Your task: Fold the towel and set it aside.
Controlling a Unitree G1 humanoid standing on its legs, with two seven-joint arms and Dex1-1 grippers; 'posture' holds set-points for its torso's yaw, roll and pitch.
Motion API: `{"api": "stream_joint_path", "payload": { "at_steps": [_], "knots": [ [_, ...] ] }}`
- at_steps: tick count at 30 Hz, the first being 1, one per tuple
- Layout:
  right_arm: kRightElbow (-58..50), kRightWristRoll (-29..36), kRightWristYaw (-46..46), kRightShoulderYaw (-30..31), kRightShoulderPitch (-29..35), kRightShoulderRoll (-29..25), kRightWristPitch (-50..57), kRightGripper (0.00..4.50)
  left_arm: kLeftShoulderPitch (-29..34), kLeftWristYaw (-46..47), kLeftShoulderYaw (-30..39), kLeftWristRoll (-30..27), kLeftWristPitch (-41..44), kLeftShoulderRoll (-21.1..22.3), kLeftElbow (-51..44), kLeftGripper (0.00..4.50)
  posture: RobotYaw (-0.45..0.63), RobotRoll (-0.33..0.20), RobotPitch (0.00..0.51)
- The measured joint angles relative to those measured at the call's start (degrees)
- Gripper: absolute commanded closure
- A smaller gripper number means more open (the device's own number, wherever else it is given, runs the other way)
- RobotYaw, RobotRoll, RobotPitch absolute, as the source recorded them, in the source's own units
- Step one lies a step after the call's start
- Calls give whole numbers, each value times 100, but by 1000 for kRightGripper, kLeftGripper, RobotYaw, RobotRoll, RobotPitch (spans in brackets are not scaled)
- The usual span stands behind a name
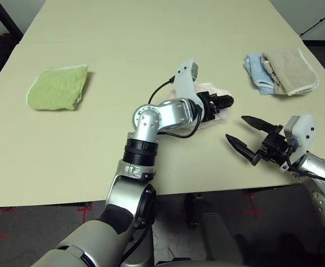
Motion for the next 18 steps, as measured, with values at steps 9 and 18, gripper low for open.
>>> {"api": "stream_joint_path", "payload": {
  "at_steps": [9,18],
  "knots": [
    [-436,493,-420,-117,-344,100,759,0,215,-1199,215,-92,249,1508,-769,12,88,0,236],
    [-600,903,-1047,-249,-980,119,1792,0,937,-2751,-138,804,-100,2807,-1573,12,130,0,199]
  ]
}}
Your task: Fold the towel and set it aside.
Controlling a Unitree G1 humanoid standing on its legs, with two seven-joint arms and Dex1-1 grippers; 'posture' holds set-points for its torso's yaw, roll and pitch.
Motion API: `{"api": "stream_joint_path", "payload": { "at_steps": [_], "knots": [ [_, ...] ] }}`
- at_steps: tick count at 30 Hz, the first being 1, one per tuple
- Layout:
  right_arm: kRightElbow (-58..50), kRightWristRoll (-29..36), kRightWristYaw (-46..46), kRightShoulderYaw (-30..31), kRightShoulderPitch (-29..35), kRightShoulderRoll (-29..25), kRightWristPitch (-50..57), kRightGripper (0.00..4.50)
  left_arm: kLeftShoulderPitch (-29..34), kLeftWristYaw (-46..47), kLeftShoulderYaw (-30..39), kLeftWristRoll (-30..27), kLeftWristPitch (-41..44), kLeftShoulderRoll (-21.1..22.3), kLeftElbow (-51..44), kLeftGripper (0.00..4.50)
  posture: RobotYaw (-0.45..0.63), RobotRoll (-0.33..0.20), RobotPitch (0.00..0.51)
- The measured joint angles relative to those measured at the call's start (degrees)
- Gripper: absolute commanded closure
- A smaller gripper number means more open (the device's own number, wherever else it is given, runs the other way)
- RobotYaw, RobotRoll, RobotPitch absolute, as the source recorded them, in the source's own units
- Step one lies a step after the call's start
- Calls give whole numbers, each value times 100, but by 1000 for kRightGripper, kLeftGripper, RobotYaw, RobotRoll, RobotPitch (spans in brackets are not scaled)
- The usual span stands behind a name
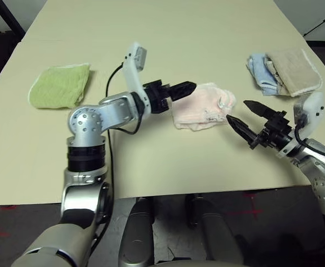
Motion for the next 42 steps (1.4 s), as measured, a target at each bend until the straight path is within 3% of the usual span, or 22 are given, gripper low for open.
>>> {"api": "stream_joint_path", "payload": {
  "at_steps": [2,5,15,22,28,42],
  "knots": [
    [1,-1,-134,8,-174,34,143,0,114,-207,-98,282,-220,107,-81,12,139,0,189],
    [18,-27,-274,62,-398,113,289,611,254,-465,-260,734,-544,266,-181,0,151,0,179],
    [85,-190,-330,408,-719,376,339,4440,554,-1206,-642,1527,-1174,361,-681,0,157,0,161],
    [155,-277,-275,707,-749,583,368,4478,560,-1452,-938,1955,-1390,285,-831,0,159,0,159],
    [208,-464,-135,958,-351,584,369,4478,561,-1606,-1016,2098,-1419,236,-854,0,162,0,162],
    [974,-1048,-31,941,-394,444,150,4478,671,-1921,-1351,2300,-1433,64,-930,0,148,0,178]
  ]
}}
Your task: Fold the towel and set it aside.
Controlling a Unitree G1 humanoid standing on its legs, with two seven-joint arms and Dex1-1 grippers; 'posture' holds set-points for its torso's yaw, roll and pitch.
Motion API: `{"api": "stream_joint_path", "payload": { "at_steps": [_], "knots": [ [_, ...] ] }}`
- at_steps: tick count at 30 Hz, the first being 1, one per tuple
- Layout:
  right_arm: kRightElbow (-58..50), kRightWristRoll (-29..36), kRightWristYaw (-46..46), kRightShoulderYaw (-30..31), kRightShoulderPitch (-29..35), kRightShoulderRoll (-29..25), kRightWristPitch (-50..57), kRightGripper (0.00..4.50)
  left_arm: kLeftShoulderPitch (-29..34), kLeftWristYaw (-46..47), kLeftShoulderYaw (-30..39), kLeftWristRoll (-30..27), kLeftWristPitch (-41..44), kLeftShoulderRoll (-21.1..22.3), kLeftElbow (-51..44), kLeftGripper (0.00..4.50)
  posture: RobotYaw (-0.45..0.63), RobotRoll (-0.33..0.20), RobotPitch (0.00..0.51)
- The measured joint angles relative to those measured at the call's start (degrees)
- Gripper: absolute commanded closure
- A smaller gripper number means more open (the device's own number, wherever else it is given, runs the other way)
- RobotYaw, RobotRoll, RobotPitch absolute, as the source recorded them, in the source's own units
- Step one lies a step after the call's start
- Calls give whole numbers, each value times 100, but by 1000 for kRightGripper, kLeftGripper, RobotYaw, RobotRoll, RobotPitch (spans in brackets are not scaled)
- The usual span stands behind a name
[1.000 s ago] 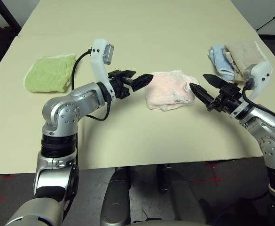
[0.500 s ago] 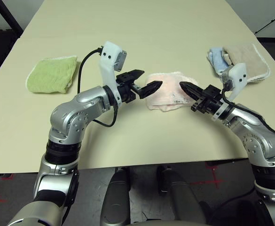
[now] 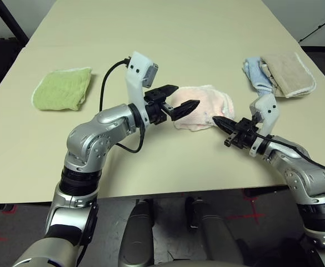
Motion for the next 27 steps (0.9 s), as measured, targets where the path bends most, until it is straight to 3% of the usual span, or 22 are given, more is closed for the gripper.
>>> {"api": "stream_joint_path", "payload": {
  "at_steps": [2,4,14,27],
  "knots": [
    [107,-35,6,-3,-109,5,-65,4478,113,-97,-136,89,-45,-4,2,0,142,0,179],
    [198,-80,7,-3,-212,21,-118,4500,156,-178,-263,224,-146,-2,7,569,137,0,179],
    [319,-137,3,-3,-372,144,-223,4500,319,-330,-577,968,-814,-245,250,4395,130,0,183],
    [348,-153,3,-3,-391,180,-226,4500,278,-356,-710,1677,-1288,-536,1008,4458,106,0,194]
  ]
}}
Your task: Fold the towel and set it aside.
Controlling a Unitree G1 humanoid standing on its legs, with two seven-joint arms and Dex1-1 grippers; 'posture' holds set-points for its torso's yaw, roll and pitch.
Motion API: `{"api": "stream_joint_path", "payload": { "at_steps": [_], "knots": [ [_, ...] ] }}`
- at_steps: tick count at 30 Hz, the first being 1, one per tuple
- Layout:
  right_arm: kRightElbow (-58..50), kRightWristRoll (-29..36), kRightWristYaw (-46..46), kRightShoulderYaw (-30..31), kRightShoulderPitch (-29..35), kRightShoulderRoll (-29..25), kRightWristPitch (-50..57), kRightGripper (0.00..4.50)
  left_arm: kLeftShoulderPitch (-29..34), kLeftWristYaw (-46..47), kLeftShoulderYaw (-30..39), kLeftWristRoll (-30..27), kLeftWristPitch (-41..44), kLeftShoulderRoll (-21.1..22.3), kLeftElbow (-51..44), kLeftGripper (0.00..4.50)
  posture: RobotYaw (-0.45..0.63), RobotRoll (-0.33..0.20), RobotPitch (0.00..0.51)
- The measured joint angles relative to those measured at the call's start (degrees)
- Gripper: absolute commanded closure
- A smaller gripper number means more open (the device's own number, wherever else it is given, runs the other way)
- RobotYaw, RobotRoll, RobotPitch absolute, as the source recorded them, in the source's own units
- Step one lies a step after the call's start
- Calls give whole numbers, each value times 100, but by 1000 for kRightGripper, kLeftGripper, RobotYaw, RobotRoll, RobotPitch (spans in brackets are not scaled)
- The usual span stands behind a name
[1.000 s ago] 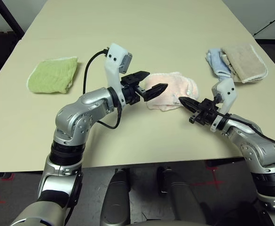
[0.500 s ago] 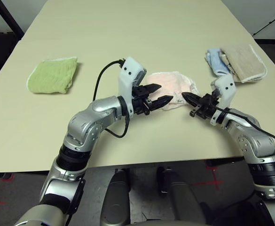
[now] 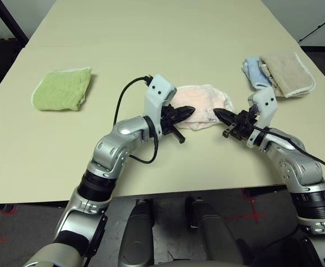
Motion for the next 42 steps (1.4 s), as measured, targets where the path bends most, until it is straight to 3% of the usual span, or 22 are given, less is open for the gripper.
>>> {"api": "stream_joint_path", "payload": {
  "at_steps": [13,42],
  "knots": [
    [353,-170,-14,12,-153,66,19,4500,178,-230,-215,549,-226,195,149,4458,112,0,188],
    [704,-543,46,198,-360,121,25,4500,539,-423,-284,670,-68,234,40,4458,131,0,170]
  ]
}}
